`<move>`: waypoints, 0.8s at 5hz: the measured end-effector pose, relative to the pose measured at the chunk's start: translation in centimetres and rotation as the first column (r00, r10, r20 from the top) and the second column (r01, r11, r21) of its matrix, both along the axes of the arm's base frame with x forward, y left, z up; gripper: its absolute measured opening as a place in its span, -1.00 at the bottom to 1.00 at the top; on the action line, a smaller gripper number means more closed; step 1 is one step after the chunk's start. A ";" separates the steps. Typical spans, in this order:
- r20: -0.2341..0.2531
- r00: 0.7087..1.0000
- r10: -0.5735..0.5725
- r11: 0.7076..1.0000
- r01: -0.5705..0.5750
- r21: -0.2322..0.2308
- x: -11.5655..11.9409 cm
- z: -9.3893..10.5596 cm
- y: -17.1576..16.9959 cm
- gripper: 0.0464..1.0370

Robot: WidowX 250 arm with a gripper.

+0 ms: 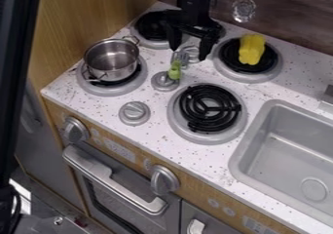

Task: Take the silver pot and put it on the right burner

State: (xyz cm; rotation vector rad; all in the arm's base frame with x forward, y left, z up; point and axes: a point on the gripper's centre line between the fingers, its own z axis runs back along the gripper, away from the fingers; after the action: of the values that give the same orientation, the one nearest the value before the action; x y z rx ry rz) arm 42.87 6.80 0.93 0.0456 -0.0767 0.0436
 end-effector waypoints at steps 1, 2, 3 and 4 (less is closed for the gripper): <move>-0.041 0.999 0.003 1.000 -0.003 -0.009 -0.6 -1.6 -0.1 0.92; -0.069 0.997 0.040 0.998 -0.043 -0.037 -1.6 -3.0 1.3 0.92; -0.073 0.991 0.113 0.992 -0.117 -0.053 -3.0 -3.7 4.5 0.92; -0.060 0.985 0.164 0.984 -0.167 -0.065 -3.7 -3.8 7.0 0.92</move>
State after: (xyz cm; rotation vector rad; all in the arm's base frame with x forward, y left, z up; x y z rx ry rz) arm 39.19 13.81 -2.89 -0.0170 -0.0170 0.2113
